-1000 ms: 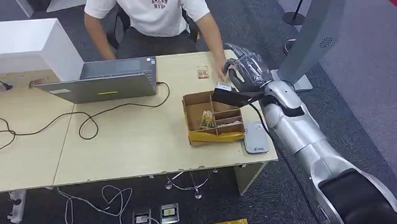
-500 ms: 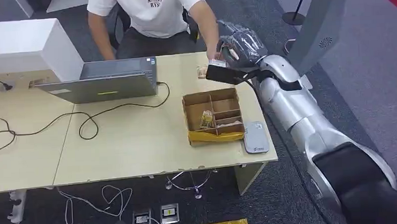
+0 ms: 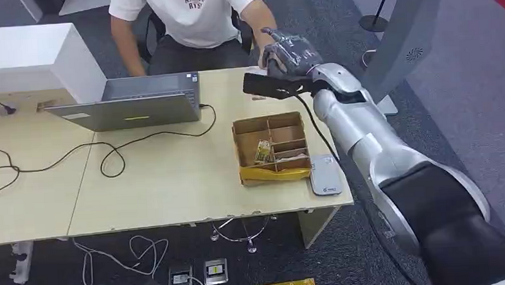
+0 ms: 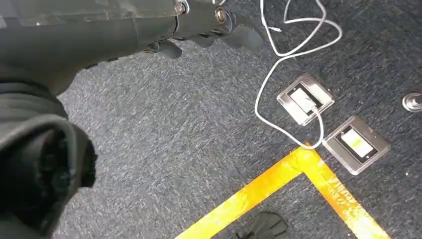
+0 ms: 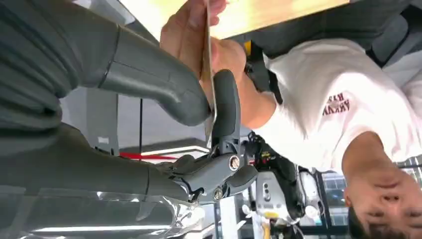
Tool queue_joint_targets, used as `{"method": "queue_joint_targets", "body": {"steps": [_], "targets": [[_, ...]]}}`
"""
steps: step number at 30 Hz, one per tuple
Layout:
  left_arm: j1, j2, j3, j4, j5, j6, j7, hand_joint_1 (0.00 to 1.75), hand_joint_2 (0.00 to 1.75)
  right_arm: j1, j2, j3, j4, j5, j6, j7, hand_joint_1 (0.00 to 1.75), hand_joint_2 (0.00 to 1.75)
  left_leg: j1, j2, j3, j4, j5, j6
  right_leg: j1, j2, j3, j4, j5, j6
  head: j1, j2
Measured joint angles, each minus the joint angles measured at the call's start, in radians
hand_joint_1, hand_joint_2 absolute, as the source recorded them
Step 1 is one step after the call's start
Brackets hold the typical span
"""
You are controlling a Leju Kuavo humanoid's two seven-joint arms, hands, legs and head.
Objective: Pass the card to the sensor for recognition and then transmit it.
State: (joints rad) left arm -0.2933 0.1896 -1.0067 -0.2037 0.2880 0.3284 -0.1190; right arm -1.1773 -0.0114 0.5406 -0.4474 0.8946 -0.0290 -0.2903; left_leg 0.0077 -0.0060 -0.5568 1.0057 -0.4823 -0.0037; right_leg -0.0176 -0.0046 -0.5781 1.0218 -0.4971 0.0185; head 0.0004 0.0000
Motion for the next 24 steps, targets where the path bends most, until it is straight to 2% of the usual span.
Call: {"method": "queue_joint_targets", "body": {"steps": [6,13,19,24], "targets": [[0.005,0.0,0.001,0.0,0.004,0.005,0.0,0.0,0.0,-0.005,0.021,0.012,0.059,0.002,-0.022,-0.003,0.0,1.75,0.0,0.0,0.0,0.0,0.0,0.0,0.0,0.0,0.0,0.0,0.0,0.0,0.0,0.0],[0.024,-0.001,0.002,0.0,0.022,0.051,-0.011,0.0,0.0,-0.021,0.01,0.01,0.061,-0.051,-0.14,-0.066,0.0,1.75,0.0,0.001,0.001,0.0,0.0,0.0,0.0,0.001,0.0,0.0,0.0,0.0,0.0,0.0],[0.058,-0.003,0.02,0.0,0.049,0.093,-0.045,0.0,0.0,-0.056,-0.039,-0.026,0.046,-0.147,-0.248,-0.115,0.0,1.75,0.0,0.0,0.001,0.001,0.0,0.0,0.0,0.001,0.0,-0.001,0.0,0.0,0.0,0.0],[0.084,-0.009,0.036,0.0,0.07,0.116,-0.061,0.0,0.0,-0.063,-0.132,-0.084,0.022,-0.226,-0.359,-0.13,0.0,1.75,-0.001,0.0,0.002,0.002,0.0,0.0,0.0,0.001,0.0,-0.001,0.0,0.0,0.0,0.0]]}}
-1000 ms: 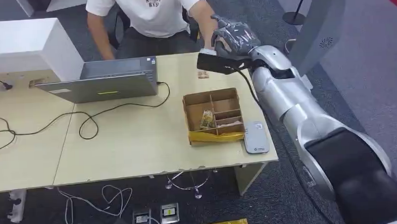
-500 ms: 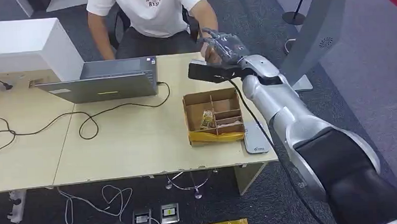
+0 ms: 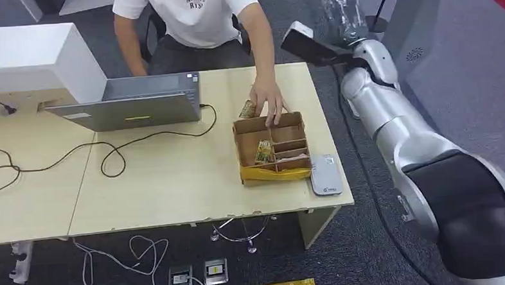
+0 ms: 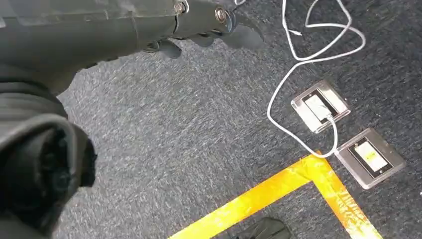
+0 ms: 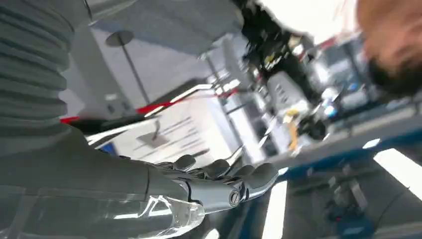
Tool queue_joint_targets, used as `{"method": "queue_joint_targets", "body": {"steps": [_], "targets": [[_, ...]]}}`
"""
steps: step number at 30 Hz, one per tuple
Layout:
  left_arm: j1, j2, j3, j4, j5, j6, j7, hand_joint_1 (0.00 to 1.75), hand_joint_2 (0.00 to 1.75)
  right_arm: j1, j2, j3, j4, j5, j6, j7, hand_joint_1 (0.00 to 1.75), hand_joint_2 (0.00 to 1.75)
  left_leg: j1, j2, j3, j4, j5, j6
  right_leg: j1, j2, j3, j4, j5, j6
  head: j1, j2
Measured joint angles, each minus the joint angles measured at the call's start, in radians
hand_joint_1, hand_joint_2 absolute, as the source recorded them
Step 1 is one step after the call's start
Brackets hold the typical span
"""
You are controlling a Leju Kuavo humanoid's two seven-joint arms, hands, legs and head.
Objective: Pass the card to the sensor for recognition and then transmit it.
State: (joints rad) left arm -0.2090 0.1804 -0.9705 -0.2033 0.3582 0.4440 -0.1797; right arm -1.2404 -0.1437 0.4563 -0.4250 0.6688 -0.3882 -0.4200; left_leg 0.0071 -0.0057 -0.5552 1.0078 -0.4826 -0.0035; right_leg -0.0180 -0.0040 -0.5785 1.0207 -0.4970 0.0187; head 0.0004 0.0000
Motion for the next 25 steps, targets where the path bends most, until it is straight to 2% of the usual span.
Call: {"method": "queue_joint_targets", "body": {"steps": [4,10,14,18,22,25], "targets": [[0.024,-0.003,0.014,0.0,0.021,0.016,-0.005,0.0,0.0,0.018,-0.121,-0.071,0.0,-0.083,-0.08,0.006,0.0,1.75,0.0,-0.002,-0.001,0.001,-0.001,0.001,0.0,-0.002,0.002,-0.001,0.0,0.0,0.0,0.0],[0.047,-0.008,0.037,0.0,0.053,0.045,-0.012,0.0,0.0,0.11,-0.28,-0.18,0.002,-0.188,-0.124,0.053,0.0,1.75,0.0,0.0,-0.001,0.001,-0.003,0.002,0.0,-0.001,0.002,-0.002,0.0,0.001,0.0,0.0],[0.06,-0.011,0.048,0.0,0.067,0.048,-0.013,0.0,0.0,0.208,-0.355,-0.239,0.009,-0.22,-0.129,0.102,0.0,1.75,0.0,0.001,-0.001,0.001,-0.003,0.003,0.0,-0.001,0.001,-0.002,0.0,0.001,0.0,0.0],[0.061,-0.016,0.067,0.0,0.076,0.044,-0.005,0.0,0.0,0.342,-0.407,-0.297,0.023,-0.254,-0.126,0.147,0.0,1.75,0.001,-0.001,-0.002,0.001,-0.004,0.003,0.001,-0.002,0.002,-0.002,0.0,0.001,0.0,0.0],[0.063,-0.017,0.077,0.0,0.08,0.038,0.005,0.0,0.0,0.447,-0.423,-0.341,0.041,-0.277,-0.131,0.166,0.0,1.75,0.001,0.001,-0.002,0.0,-0.004,0.003,0.001,-0.001,0.001,-0.002,0.0,0.001,-0.001,0.0],[0.063,-0.018,0.084,0.0,0.085,0.032,0.013,0.0,0.0,0.522,-0.432,-0.367,0.055,-0.283,-0.134,0.208,0.0,1.75,0.002,0.001,-0.001,0.0,-0.004,0.003,0.002,-0.001,0.001,-0.002,0.0,0.001,0.0,0.0]]}}
